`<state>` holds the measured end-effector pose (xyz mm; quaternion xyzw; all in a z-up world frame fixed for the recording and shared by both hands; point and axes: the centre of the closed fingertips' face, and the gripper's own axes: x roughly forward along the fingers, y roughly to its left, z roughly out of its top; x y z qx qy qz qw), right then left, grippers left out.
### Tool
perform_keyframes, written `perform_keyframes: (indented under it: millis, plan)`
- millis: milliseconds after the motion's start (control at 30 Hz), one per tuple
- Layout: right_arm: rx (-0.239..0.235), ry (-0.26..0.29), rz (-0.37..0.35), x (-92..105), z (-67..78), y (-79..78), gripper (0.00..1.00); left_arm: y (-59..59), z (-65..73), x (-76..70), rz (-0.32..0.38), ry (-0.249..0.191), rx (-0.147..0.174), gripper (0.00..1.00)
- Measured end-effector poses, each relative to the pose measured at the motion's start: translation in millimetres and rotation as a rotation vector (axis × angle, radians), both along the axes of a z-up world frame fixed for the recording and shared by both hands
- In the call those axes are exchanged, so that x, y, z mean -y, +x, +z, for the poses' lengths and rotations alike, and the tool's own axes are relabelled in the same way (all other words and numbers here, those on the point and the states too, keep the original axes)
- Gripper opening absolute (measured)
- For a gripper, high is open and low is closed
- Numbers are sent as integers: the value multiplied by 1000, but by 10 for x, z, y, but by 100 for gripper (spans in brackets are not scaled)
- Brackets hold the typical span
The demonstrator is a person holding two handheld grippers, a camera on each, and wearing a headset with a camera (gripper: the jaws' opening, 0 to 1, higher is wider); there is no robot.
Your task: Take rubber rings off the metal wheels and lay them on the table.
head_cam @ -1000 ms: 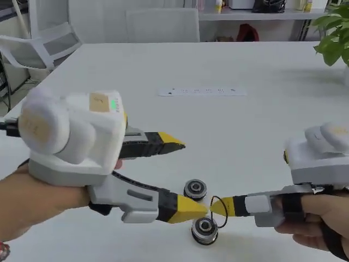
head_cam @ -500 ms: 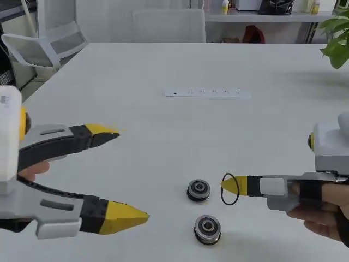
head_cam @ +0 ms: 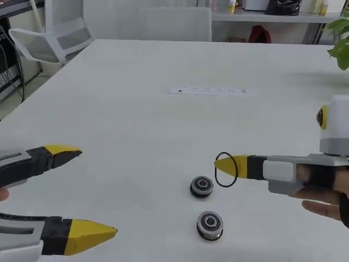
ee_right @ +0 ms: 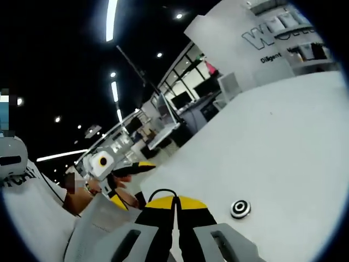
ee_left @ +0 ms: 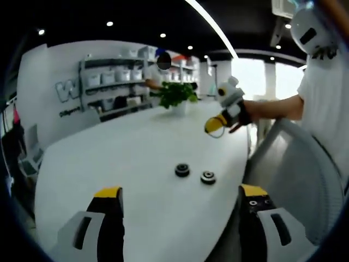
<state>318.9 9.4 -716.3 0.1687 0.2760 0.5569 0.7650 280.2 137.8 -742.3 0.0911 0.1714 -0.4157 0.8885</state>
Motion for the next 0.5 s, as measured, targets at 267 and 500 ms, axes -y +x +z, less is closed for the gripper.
perform_keyframes:
  millis: [267, 500]
  plan:
    - [88, -109, 81, -204, 75, -64, 0, -81, -98, 26, -3, 11, -22, 88]
    - [173, -212, 138, -393, 113, 33, 0, -138, -174, 58, -9, 11, -41, 88]
